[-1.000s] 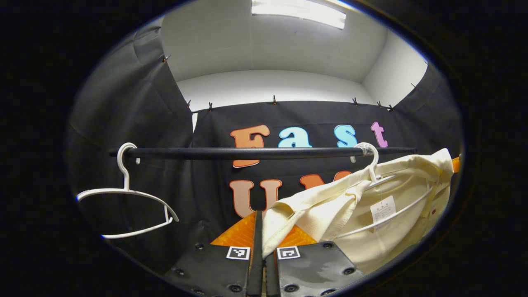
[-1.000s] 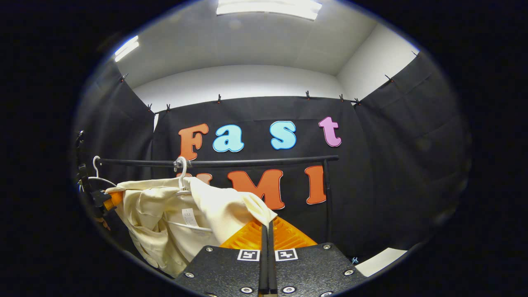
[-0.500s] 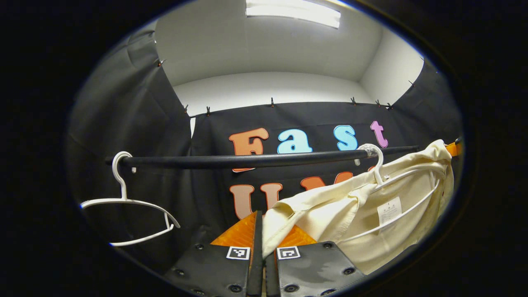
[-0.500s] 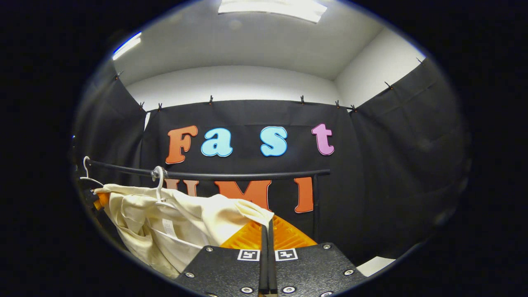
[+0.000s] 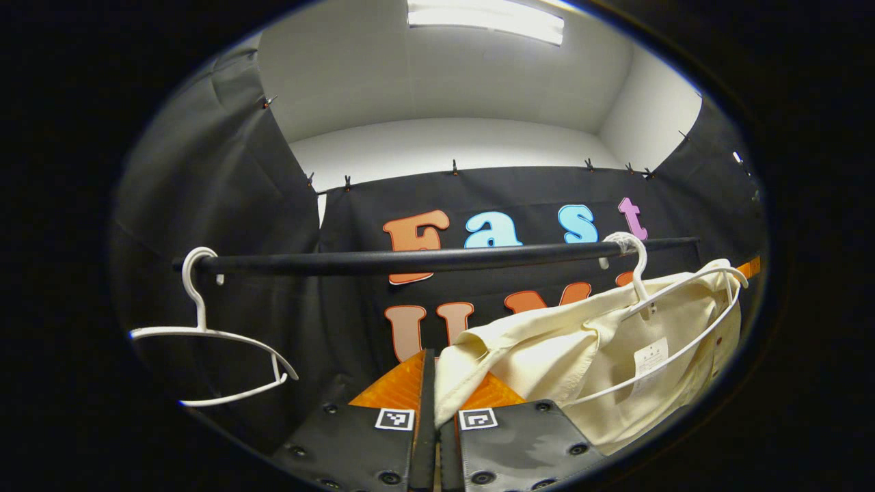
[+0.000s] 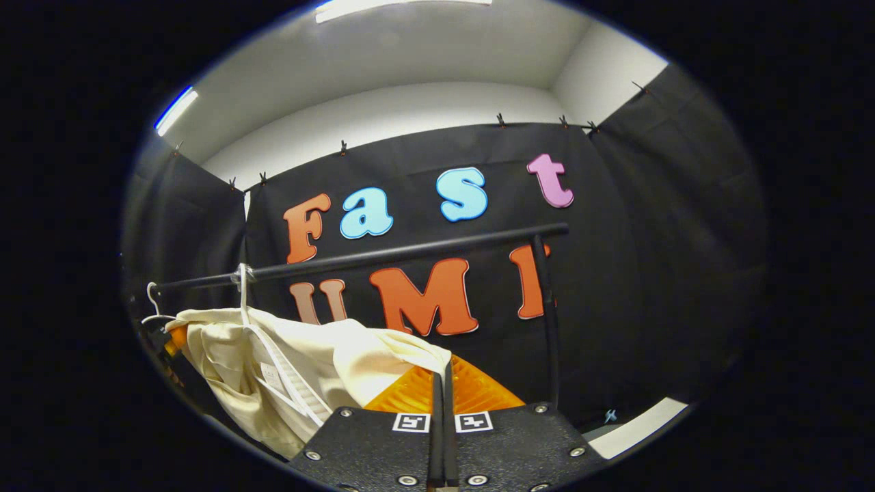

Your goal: Grasp the clothes on the hanger with both hands and then place them into the laundry hamper below.

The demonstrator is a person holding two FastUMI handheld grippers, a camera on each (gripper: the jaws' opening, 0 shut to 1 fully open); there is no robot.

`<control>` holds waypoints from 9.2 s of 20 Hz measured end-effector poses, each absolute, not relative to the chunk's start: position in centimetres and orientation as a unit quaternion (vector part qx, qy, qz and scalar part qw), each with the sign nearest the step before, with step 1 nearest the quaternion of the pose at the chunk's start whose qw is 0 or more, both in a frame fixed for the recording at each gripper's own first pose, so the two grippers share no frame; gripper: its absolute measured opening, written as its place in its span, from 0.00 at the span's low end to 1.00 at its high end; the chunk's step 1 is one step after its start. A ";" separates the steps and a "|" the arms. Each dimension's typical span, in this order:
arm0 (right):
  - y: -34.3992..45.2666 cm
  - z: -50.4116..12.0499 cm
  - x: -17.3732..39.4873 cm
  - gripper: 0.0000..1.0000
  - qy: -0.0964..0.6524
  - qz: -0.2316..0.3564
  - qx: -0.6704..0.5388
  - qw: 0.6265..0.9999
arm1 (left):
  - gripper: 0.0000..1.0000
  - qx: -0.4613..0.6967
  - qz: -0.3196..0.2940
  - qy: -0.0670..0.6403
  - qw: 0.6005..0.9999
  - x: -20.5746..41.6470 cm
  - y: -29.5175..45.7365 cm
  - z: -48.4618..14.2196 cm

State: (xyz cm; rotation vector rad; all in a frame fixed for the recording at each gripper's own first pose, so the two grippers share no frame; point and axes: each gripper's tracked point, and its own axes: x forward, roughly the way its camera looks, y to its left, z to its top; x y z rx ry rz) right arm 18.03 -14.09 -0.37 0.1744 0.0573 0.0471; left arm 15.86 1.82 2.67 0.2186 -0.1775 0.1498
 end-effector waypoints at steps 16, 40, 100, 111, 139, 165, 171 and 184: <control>-5.9 -19.6 21.2 0.00 0.151 0.115 0.181 0.965 | 0.10 0.085 0.127 -0.014 0.988 17.4 9.0 -7.8; 3.3 -36.4 15.2 0.00 0.271 0.123 0.121 0.947 | 0.10 0.091 0.071 0.129 0.985 11.8 5.4 -26.3; -1.9 -77.7 -1.3 0.49 0.557 0.019 0.029 0.830 | 0.36 -0.019 0.022 0.566 0.824 -6.0 -9.8 -72.4; -1.2 -75.9 -0.5 0.65 0.559 0.019 0.015 0.829 | 0.59 -0.034 0.034 0.561 0.826 -8.2 -8.4 -71.1; -3.9 -58.7 3.4 0.93 0.415 -0.022 0.041 0.908 | 0.98 0.030 0.094 0.334 0.937 0.4 -2.1 -45.8; -7.1 -27.1 6.6 0.93 0.155 -0.003 -0.043 0.987 | 0.94 0.011 0.128 0.051 0.990 1.5 3.2 -9.9; -6.2 -17.6 4.5 0.92 0.079 0.005 -0.038 0.996 | 0.94 0.017 0.141 0.012 0.990 0.2 4.0 -4.1; -3.7 -12.8 3.1 0.87 0.040 0.025 -0.070 0.996 | 0.96 0.023 0.135 -0.033 0.990 -1.0 3.0 0.9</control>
